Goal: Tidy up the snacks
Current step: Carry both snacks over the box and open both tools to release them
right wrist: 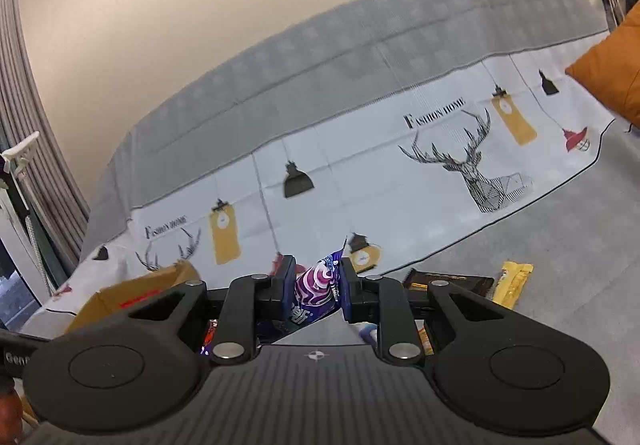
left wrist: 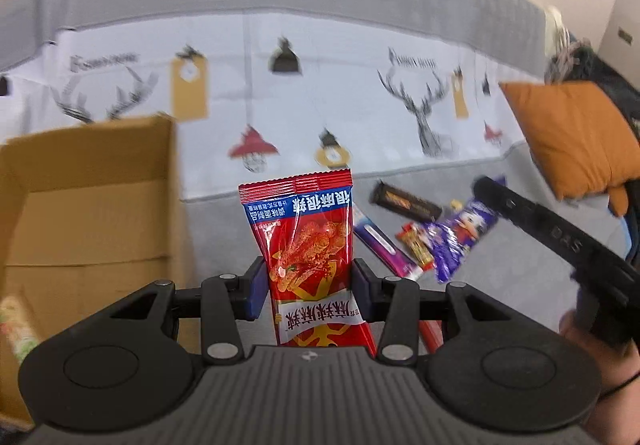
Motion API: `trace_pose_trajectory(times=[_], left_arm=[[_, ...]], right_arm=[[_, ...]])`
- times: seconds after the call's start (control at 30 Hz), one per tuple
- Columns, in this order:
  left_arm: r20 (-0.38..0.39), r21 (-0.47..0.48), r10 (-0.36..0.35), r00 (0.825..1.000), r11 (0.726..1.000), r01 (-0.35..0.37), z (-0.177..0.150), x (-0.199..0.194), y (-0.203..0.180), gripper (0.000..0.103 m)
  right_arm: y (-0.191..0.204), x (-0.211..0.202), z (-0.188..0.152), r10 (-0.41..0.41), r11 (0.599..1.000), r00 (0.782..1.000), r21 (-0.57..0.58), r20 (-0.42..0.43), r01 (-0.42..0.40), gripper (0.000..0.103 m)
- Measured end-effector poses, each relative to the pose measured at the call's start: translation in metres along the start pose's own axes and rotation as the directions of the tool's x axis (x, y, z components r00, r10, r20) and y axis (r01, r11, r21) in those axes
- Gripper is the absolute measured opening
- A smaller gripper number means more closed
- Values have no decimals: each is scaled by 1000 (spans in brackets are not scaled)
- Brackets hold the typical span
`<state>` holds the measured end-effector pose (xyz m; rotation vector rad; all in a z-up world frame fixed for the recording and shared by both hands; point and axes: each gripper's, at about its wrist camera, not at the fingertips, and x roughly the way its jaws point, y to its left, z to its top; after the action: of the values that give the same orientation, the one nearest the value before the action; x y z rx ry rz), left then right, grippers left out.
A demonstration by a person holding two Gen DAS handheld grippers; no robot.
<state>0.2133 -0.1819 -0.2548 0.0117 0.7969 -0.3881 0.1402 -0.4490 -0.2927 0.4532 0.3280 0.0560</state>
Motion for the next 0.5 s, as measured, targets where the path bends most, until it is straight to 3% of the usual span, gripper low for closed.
trace_pose_trajectory(times=[0.13, 0.3, 0.4, 0.5], left_arm=[[58, -63, 14, 998, 998, -11, 0, -41, 29, 49], [168, -104, 47, 985, 994, -30, 4, -103, 60, 49], [246, -122, 73, 966, 992, -44, 8, -143, 75, 49], [341, -149, 94, 935, 988, -45, 12, -187, 93, 49]], right_arm=[[46, -21, 1, 37, 999, 997, -19, 61, -36, 24], [116, -40, 17, 144, 986, 985, -102, 94, -134, 24], [152, -54, 33, 193, 975, 974, -134, 121, -177, 24], [188, -71, 49, 231, 966, 958, -161, 168, -204, 24]])
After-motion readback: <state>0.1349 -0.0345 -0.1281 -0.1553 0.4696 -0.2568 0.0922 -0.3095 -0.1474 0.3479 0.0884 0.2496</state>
